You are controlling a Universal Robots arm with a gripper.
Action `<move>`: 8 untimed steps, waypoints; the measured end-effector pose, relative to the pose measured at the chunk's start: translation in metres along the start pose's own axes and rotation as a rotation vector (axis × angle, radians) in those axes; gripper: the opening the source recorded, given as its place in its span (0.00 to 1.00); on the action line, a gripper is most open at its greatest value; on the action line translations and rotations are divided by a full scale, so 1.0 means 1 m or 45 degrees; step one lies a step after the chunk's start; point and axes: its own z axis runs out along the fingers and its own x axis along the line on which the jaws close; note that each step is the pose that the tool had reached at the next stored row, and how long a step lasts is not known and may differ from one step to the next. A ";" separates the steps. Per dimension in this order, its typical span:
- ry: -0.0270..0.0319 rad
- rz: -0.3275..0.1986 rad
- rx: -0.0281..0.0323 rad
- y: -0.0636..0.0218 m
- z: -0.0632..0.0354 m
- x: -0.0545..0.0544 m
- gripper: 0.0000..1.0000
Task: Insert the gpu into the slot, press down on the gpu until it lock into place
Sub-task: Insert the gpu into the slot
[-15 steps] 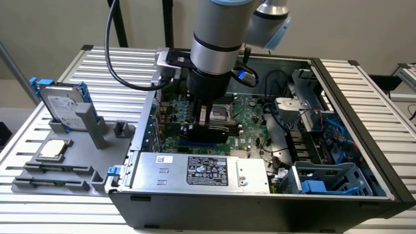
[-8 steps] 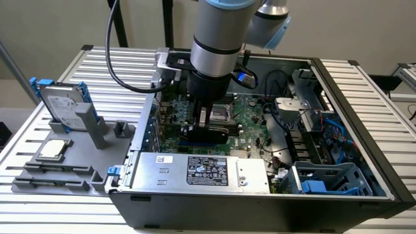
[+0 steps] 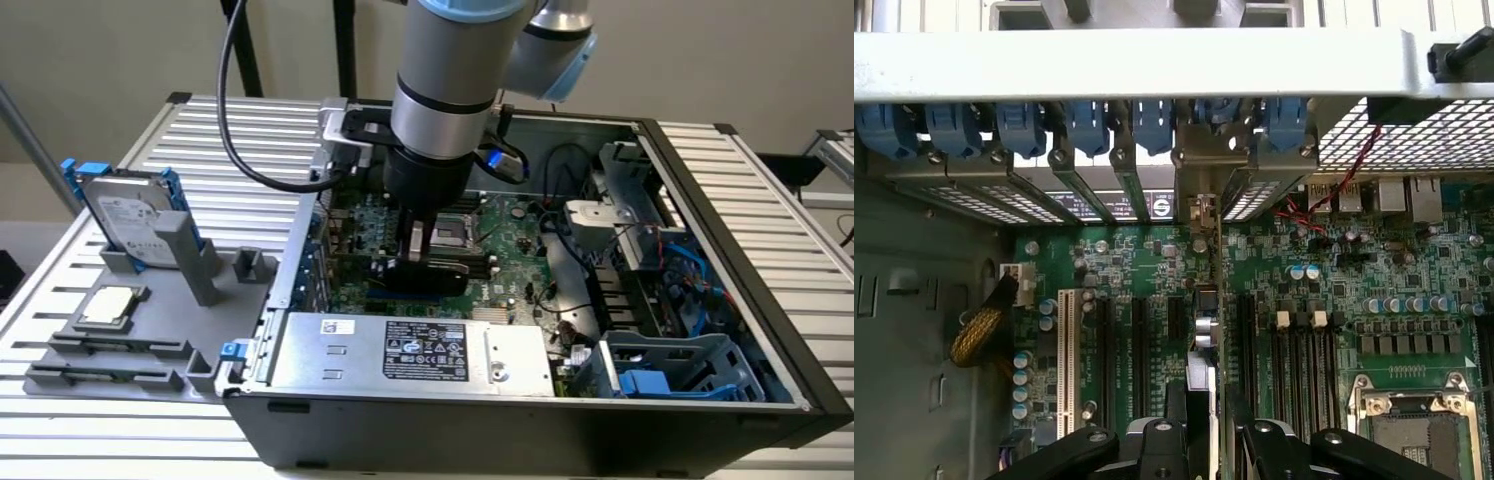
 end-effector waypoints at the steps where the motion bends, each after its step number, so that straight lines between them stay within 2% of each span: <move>1: 0.0001 0.000 -0.0001 0.0000 0.0002 0.000 0.26; 8: 0.0009 0.000 -0.0030 -0.0003 0.0037 0.000 0.26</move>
